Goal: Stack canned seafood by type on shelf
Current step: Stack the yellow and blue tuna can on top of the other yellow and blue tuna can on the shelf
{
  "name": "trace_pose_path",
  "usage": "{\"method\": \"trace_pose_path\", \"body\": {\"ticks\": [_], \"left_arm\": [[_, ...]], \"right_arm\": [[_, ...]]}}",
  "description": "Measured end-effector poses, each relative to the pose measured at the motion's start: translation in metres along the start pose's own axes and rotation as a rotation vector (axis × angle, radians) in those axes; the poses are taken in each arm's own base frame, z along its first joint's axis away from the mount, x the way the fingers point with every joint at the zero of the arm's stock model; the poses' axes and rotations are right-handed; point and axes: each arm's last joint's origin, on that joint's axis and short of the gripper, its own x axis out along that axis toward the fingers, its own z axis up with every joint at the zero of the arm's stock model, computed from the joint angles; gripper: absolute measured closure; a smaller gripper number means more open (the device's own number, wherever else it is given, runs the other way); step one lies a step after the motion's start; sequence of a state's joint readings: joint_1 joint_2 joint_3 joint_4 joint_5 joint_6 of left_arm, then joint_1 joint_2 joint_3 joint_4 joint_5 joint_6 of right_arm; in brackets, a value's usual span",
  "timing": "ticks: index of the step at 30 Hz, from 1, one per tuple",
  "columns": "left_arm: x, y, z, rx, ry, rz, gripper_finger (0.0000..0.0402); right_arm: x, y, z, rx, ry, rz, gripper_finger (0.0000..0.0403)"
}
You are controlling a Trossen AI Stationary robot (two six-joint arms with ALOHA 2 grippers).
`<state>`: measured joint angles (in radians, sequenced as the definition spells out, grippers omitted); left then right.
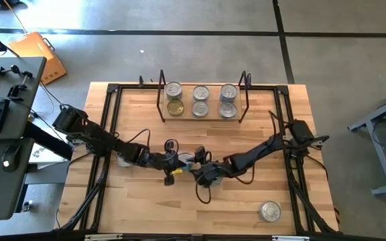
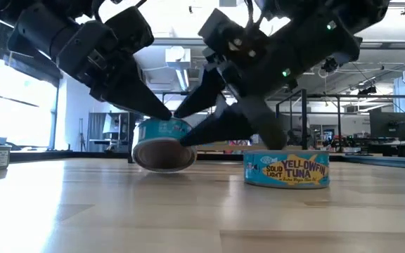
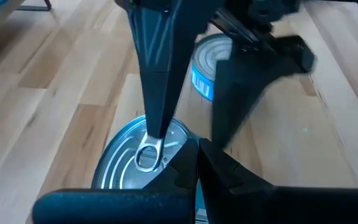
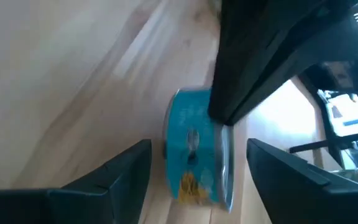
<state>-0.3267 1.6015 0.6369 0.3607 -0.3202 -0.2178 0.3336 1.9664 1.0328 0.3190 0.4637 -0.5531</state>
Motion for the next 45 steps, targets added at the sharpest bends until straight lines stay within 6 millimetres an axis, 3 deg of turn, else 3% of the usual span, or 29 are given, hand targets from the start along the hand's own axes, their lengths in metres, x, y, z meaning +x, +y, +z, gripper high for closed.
{"method": "trace_pose_path", "body": {"ticks": [9, 19, 25, 30, 35, 40, 45], "left_arm": [[0.000, 0.000, 0.007, -0.041, -0.063, -0.011, 0.0401], [-0.008, 0.000, 0.015, -0.051, -0.093, -0.038, 0.0400], [-0.037, 0.001, 0.029, -0.044, -0.094, -0.089, 0.0393], [-0.071, 0.008, 0.037, -0.060, -0.092, 0.021, 0.0392], [-0.087, 0.007, 0.033, -0.061, -0.096, 0.157, 0.0396], [-0.084, 0.001, 0.023, -0.062, -0.094, 0.185, 0.0396], [-0.073, -0.008, 0.011, -0.084, -0.084, 0.207, 0.0396]], "right_arm": [[0.007, 0.001, -0.002, 0.078, -0.001, -0.053, 0.0168], [0.006, 0.000, -0.001, 0.070, -0.002, -0.054, 0.0281], [-0.010, -0.010, 0.002, 0.046, 0.057, -0.084, 0.0280], [-0.033, -0.028, 0.010, 0.045, 0.102, -0.161, 0.0280], [-0.061, -0.060, 0.020, 0.097, 0.085, -0.258, 0.0280], [-0.081, -0.108, 0.012, 0.132, 0.107, -0.377, 0.0280], [-0.081, -0.165, -0.006, 0.154, 0.209, -0.394, 0.0280]]}}
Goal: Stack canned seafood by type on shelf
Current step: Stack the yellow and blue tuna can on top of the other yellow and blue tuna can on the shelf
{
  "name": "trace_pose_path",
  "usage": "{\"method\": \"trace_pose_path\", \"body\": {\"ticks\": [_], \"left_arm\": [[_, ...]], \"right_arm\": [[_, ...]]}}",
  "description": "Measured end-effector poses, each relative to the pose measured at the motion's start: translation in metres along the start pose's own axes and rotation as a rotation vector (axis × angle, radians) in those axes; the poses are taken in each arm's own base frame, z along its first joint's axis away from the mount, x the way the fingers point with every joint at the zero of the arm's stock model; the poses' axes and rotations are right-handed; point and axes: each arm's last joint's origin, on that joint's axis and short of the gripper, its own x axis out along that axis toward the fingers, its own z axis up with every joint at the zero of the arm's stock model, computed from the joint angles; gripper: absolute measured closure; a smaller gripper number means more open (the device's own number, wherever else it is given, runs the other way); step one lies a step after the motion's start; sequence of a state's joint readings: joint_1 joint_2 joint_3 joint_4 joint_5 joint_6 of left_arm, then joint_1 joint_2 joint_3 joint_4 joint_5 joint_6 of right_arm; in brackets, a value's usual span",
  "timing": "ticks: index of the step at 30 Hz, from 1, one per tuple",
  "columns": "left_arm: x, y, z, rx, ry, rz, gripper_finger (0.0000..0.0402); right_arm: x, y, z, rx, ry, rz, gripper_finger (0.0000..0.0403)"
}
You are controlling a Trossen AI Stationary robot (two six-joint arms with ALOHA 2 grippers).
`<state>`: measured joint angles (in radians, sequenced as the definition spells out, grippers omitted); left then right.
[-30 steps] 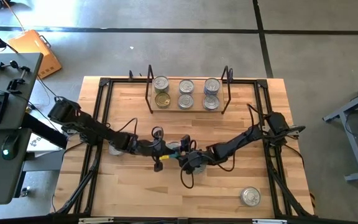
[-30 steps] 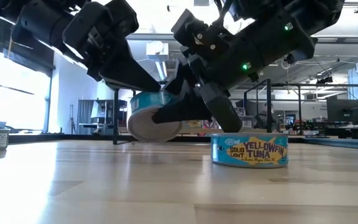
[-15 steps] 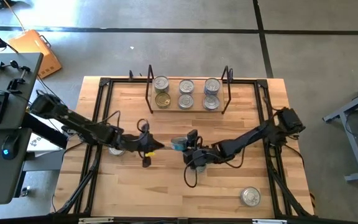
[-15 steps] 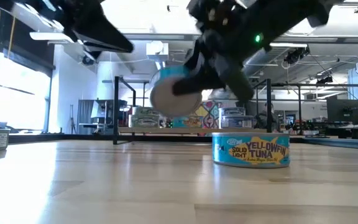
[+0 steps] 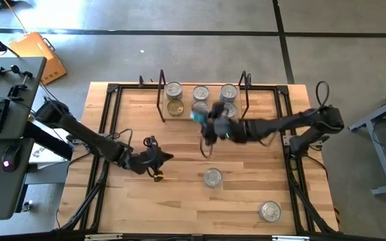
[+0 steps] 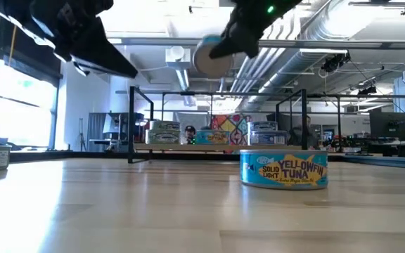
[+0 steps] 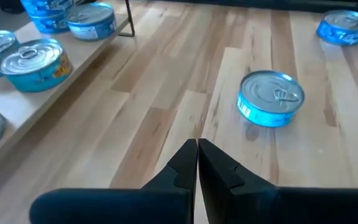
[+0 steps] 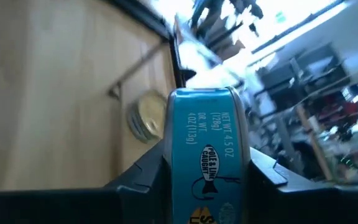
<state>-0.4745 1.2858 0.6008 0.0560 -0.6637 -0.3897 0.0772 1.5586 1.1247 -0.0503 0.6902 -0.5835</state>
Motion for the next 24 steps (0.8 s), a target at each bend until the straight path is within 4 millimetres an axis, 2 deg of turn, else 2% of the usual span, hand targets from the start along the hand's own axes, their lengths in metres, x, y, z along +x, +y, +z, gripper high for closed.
{"method": "trace_pose_path", "body": {"ticks": [5, 10, 17, 24], "left_arm": [[0.012, -0.009, -0.007, 0.022, -0.013, 0.006, 0.0396], [0.021, -0.014, -0.011, 0.055, -0.021, 0.004, 0.0396], [0.022, -0.015, -0.013, 0.065, -0.016, 0.013, 0.0396], [0.022, -0.014, -0.013, 0.066, -0.017, 0.016, 0.0396]], "right_arm": [[0.045, -0.037, -0.021, 0.043, 0.086, 0.029, 0.0280], [0.083, -0.053, -0.053, 0.009, 0.182, 0.015, 0.0280], [0.123, -0.058, -0.083, -0.066, 0.209, 0.005, 0.0280], [0.142, -0.058, -0.103, -0.094, 0.224, 0.039, 0.0280]]}}
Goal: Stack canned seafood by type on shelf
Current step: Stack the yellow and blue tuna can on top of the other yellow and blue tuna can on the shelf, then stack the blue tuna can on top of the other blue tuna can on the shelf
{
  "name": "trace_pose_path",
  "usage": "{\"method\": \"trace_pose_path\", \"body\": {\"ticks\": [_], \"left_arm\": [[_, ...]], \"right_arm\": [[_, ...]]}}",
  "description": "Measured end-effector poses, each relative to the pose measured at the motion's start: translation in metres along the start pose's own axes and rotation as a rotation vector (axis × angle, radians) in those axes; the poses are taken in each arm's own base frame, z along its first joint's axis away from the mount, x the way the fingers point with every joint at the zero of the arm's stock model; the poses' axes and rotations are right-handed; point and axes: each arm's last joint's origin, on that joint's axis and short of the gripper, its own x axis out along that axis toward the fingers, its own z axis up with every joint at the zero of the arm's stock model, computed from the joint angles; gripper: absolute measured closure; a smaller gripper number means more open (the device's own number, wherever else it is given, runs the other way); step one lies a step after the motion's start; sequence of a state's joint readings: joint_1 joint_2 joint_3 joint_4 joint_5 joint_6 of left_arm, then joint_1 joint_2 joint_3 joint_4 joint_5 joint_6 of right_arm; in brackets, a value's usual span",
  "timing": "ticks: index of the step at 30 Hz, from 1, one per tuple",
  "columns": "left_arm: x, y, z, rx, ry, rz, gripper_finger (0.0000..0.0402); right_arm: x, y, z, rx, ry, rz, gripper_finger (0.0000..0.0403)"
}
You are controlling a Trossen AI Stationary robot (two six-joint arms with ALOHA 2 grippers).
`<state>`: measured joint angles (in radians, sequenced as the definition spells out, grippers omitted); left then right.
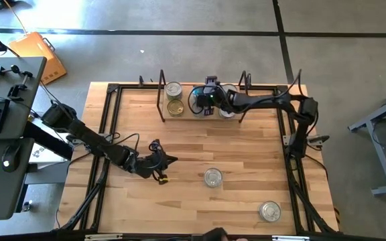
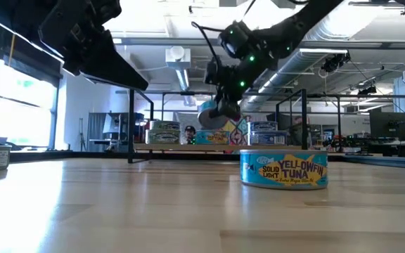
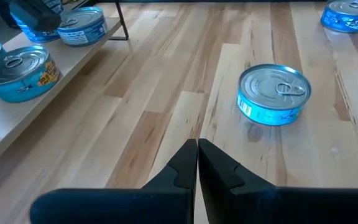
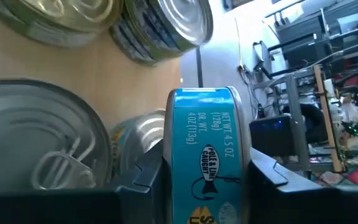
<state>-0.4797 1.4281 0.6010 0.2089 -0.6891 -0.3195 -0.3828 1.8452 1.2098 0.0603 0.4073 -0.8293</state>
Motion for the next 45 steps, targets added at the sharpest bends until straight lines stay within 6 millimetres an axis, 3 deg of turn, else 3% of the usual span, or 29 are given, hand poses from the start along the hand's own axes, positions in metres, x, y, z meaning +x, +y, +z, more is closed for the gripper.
{"method": "trace_pose_path", "body": {"ticks": [7, 12, 26, 36, 45], "left_arm": [[0.000, 0.000, 0.000, 0.000, 0.000, 0.002, 0.0396], [0.000, 0.000, 0.000, 0.000, -0.001, 0.002, 0.0396], [0.000, 0.000, 0.000, 0.000, 0.000, 0.004, 0.0396], [0.000, 0.000, 0.000, 0.000, 0.000, 0.004, 0.0396], [0.000, 0.000, 0.000, 0.000, 0.000, 0.004, 0.0396]], "right_arm": [[0.012, 0.000, -0.010, 0.029, 0.029, -0.004, 0.0280], [0.016, 0.000, -0.014, 0.077, 0.043, -0.002, 0.0249], [0.016, 0.003, -0.012, 0.105, 0.002, 0.051, 0.0224], [0.016, 0.005, -0.014, 0.114, 0.028, 0.064, 0.0157], [0.013, 0.007, -0.016, 0.092, 0.081, 0.062, 0.0153]]}}
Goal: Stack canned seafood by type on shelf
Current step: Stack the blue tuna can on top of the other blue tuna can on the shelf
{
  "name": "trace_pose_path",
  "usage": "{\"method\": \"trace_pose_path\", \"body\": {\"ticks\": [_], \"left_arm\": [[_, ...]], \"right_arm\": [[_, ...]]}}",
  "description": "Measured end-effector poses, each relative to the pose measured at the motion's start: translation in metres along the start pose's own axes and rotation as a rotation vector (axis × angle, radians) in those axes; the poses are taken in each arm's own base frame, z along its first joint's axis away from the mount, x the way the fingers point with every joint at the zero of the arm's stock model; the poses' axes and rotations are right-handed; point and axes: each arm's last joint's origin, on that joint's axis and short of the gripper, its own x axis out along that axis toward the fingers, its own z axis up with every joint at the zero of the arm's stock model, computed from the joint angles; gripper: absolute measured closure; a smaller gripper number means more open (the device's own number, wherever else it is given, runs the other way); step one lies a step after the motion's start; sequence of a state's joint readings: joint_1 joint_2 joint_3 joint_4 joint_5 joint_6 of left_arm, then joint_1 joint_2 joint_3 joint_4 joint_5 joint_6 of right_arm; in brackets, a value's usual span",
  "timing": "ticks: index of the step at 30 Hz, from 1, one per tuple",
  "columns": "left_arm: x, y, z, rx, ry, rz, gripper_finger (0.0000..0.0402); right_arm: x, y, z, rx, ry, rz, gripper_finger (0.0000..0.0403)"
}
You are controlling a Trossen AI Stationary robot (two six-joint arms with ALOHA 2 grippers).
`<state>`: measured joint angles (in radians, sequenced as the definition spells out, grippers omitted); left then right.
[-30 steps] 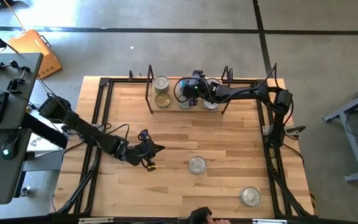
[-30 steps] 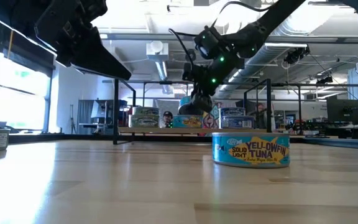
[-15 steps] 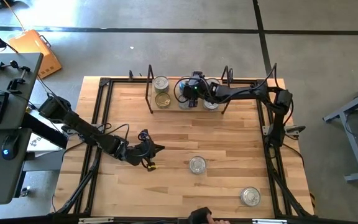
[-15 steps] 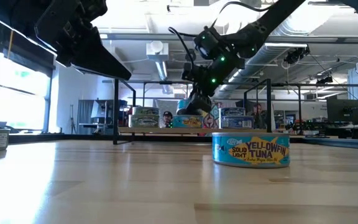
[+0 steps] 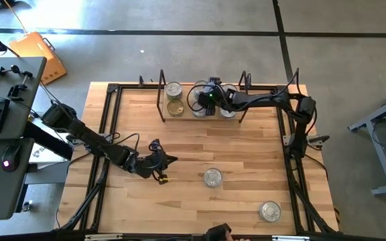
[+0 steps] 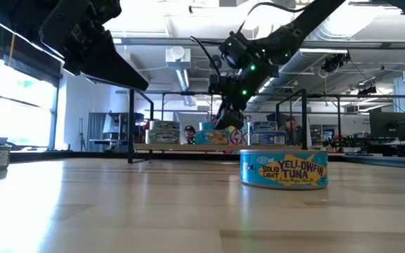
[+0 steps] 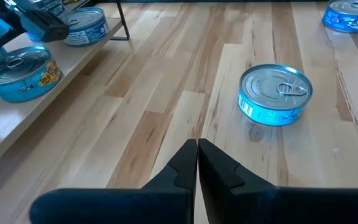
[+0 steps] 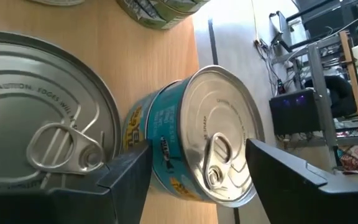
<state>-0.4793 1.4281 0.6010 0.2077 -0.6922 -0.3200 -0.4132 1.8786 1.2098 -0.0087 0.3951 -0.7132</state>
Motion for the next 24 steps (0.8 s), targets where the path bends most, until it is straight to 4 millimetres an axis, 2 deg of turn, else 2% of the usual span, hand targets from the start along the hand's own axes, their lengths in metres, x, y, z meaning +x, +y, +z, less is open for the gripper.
{"method": "trace_pose_path", "body": {"ticks": [7, 9, 12, 16, 20, 24], "left_arm": [[0.000, 0.000, 0.000, 0.000, 0.000, 0.000, 0.0396], [0.000, 0.000, 0.000, -0.001, -0.001, -0.001, 0.0396], [0.000, 0.000, 0.000, -0.001, -0.001, 0.000, 0.0396], [0.000, 0.000, 0.000, -0.001, -0.001, -0.001, 0.0396], [0.000, 0.000, 0.001, -0.003, -0.003, -0.002, 0.0396], [0.000, 0.000, 0.001, -0.006, -0.006, -0.003, 0.0396]], "right_arm": [[-0.020, 0.000, 0.011, 0.009, -0.011, -0.027, 0.0153], [-0.033, 0.001, 0.018, 0.071, -0.034, -0.009, 0.0153], [-0.059, 0.010, 0.028, 0.142, -0.096, 0.131, 0.0153], [-0.096, 0.033, 0.043, 0.160, -0.140, 0.286, 0.0153], [-0.136, 0.067, 0.054, 0.088, -0.141, 0.384, 0.0153], [-0.180, 0.104, 0.058, 0.014, -0.114, 0.481, 0.0153]]}}
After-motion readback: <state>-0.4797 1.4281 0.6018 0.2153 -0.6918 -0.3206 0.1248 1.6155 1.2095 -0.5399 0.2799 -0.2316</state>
